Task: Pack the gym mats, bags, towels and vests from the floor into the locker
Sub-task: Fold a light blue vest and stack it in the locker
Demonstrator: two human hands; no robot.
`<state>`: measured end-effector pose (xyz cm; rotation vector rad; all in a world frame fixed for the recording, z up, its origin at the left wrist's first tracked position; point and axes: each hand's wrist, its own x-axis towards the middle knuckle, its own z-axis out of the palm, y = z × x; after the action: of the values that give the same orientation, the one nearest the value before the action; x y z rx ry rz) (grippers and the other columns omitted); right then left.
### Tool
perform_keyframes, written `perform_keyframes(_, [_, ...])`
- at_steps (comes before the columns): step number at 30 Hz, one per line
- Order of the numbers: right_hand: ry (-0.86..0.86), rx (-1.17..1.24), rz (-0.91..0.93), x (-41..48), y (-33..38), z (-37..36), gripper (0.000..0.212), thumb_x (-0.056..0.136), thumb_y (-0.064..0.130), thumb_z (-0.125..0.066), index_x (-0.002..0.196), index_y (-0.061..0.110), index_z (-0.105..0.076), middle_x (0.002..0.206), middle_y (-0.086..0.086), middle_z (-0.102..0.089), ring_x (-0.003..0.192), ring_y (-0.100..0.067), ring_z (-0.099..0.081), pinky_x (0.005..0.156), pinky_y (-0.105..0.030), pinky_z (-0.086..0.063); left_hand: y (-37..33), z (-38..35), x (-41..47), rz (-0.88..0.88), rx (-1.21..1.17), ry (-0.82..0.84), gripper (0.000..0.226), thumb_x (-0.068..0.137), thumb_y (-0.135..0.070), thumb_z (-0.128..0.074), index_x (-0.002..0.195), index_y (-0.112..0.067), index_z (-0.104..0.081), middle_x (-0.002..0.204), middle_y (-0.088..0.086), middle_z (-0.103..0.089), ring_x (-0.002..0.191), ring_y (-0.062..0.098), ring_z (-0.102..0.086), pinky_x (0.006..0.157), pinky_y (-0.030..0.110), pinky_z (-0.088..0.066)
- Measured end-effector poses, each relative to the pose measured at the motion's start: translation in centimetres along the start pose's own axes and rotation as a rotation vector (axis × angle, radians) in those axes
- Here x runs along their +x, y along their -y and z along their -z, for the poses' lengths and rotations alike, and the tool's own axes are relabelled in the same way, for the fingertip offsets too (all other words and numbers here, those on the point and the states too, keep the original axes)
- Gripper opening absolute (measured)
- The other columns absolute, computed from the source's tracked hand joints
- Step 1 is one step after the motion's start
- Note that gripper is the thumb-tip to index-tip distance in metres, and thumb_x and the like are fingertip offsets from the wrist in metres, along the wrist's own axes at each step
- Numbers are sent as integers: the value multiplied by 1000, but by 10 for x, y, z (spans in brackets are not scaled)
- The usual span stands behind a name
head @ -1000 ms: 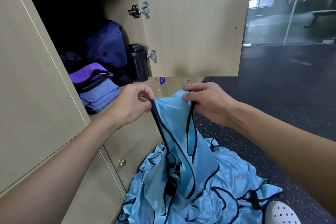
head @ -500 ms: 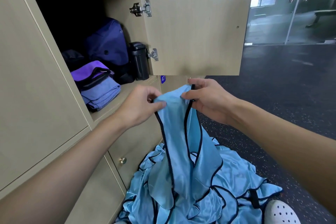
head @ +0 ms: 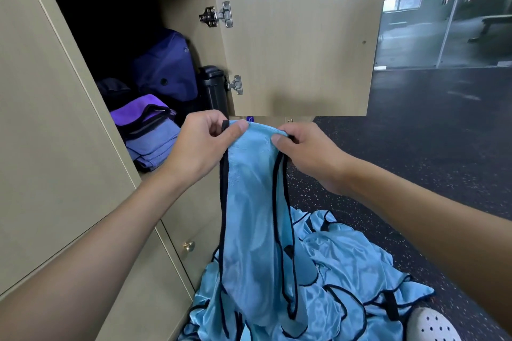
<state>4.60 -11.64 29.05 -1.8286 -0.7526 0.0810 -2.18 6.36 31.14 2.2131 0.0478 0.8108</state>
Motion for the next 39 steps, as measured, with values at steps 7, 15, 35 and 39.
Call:
perform_keyframes(7, [-97,167,-31,4,-1,2,14,97,11,-59,93,3,-69,76,-4,-63,58,-5,-50,55,-15,-39,2,-2,-4,-29,-55,363,37,78,-5,-83,105,-20,-64,101,10,-72,89,28,-68,83,38,-55])
perform_keyframes(15, [-62,169,-21,-1,2,0,12,99,10,-57,98,3,-67,82,-7,-64,57,-3,-52,53,-14,-38,-15,2,-1,-42,-5,148,17,92,-18,-71,77,-12,-64,68,-5,-58,54,0,-46,52,13,-38])
perform_keyframes(35, [25,89,42,-12,6,-18,27,96,2,-52,70,9,-55,59,4,-50,49,-5,-39,48,-18,-33,-25,0,-3,7,-134,93,21,90,-22,-74,84,-2,-68,66,21,-59,55,9,-46,54,22,-39])
perform_keyframes(39, [6,56,37,-9,3,-18,23,99,11,-48,83,0,-60,68,-2,-41,58,-9,-32,51,-25,-26,-25,2,-4,59,-44,268,21,81,-28,-82,80,-8,-74,67,12,-63,61,14,-48,57,29,-39])
